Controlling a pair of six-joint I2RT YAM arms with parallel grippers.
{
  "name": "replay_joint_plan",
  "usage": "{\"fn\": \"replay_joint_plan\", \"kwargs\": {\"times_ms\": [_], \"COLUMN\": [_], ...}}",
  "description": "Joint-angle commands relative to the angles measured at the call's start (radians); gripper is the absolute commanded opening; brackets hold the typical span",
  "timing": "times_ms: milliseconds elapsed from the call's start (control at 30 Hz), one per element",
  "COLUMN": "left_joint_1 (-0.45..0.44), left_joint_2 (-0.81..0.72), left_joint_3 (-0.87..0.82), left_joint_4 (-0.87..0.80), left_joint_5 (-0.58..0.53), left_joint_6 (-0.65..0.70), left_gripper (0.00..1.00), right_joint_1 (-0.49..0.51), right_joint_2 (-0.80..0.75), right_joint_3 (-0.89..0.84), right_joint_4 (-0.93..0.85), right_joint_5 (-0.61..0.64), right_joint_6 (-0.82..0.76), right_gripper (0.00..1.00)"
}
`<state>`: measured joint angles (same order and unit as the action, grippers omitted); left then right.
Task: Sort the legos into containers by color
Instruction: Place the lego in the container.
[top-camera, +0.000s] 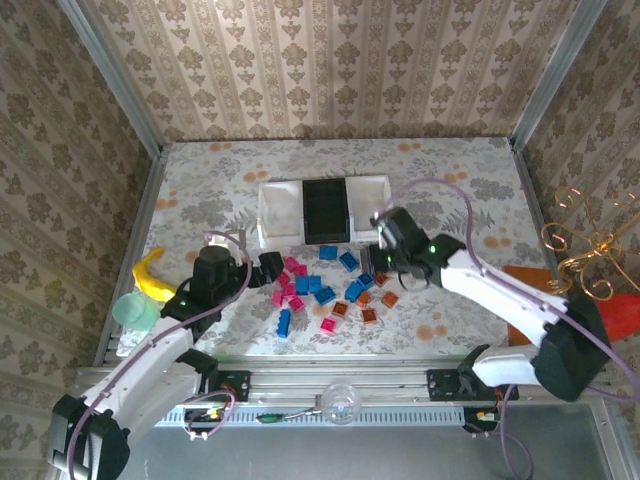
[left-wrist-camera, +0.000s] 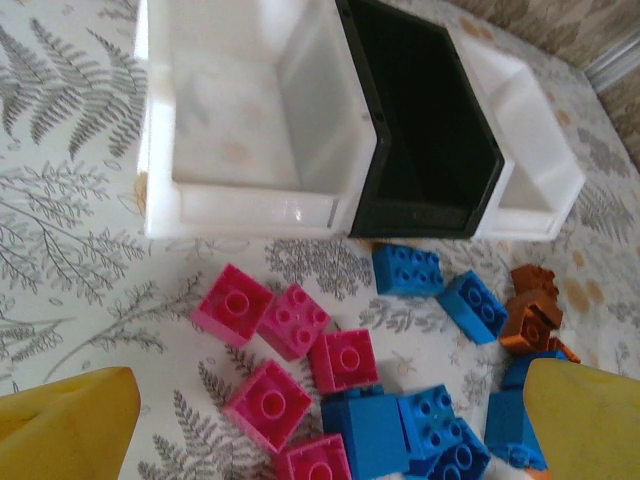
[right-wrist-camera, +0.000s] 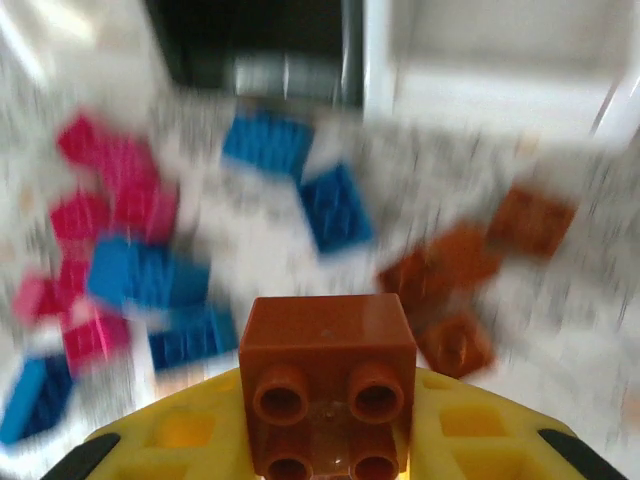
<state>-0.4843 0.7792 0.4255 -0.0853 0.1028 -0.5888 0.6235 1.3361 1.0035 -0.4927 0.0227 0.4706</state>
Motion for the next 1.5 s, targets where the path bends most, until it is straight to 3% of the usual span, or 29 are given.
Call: {"fn": "replay_joint_plan", "kwargs": {"times_ms": [0, 200, 367, 433, 533, 600, 767, 1033, 1100, 1300, 1467], "left_joint_1": [-0.017, -0.05, -0.068, -0.084, -0.126, -0.165, -0.27, -0.503, -0.544, -0.576, -0.578], "left_joint_2": [-0.008, -0.049, -0.095, -0.097, -0.088, -0.078, -0.046, 0.067, 0.139, 0.32, 0.392], "left_joint_3": [0.055, 0.058, 0.025, 0.016, 0.003, -0.003, -0.004, 0.002, 0.027, 0.08, 0.09], "left_joint_4": [-0.096, -0.224, -0.284, -0.305, -0.334, -0.351, -0.402, -0.405, -0.424, -0.426, -0.357], "left_joint_5": [-0.044, -0.116, -0.108, -0.098, -0.091, -0.094, -0.12, -0.201, -0.25, -0.321, -0.309], "left_joint_6": [0.025, 0.018, -0.009, -0.017, -0.036, -0.052, -0.1, -0.151, -0.151, -0.141, -0.117], "left_gripper": [1.0, 0.98, 0.97, 0.97, 0.96, 0.92, 0.79, 0.8, 0.74, 0.62, 0.53], "right_joint_1": [-0.071, -0.168, -0.209, -0.212, -0.211, -0.211, -0.198, -0.157, -0.157, -0.154, -0.15], "right_joint_2": [0.185, 0.524, 0.669, 0.705, 0.728, 0.708, 0.585, 0.349, 0.3, 0.188, 0.124], "right_joint_3": [0.147, 0.45, 0.564, 0.61, 0.657, 0.651, 0.524, 0.195, 0.129, 0.038, -0.001], "right_joint_4": [0.088, 0.032, 0.019, 0.008, -0.012, -0.006, 0.049, 0.171, 0.194, 0.206, 0.2], "right_joint_5": [0.055, 0.125, 0.125, 0.12, 0.112, 0.108, 0.102, 0.088, 0.077, 0.06, 0.066], "right_joint_6": [-0.021, -0.006, 0.035, 0.034, 0.031, 0.028, 0.033, 0.086, 0.102, 0.114, 0.112], "right_gripper": [0.31, 0.31, 0.34, 0.42, 0.63, 0.69, 0.71, 0.72, 0.72, 0.72, 0.72]}}
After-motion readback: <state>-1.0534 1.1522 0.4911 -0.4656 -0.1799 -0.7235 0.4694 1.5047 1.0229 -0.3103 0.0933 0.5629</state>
